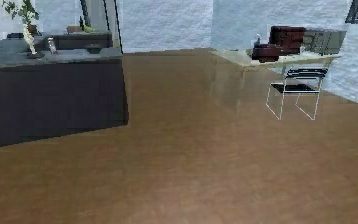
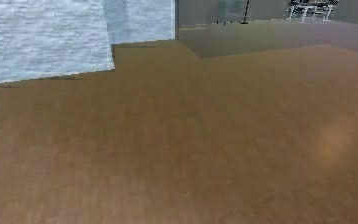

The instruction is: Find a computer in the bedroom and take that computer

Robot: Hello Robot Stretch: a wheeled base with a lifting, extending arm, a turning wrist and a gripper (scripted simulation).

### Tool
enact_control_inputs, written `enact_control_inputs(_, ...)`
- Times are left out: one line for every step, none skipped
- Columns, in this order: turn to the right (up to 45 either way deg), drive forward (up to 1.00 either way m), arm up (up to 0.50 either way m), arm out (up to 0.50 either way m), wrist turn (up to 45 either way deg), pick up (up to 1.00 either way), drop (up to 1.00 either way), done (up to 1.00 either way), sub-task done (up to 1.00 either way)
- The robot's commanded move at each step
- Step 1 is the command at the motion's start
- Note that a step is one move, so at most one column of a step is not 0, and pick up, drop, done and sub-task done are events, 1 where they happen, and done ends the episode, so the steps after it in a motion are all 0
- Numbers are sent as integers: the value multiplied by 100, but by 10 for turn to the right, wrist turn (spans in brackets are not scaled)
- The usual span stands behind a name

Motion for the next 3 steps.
enact_control_inputs(0,100,0,0,0,0,0,0,0)
enact_control_inputs(30,0,0,0,0,0,0,0,0)
enact_control_inputs(0,100,0,0,0,0,0,0,0)
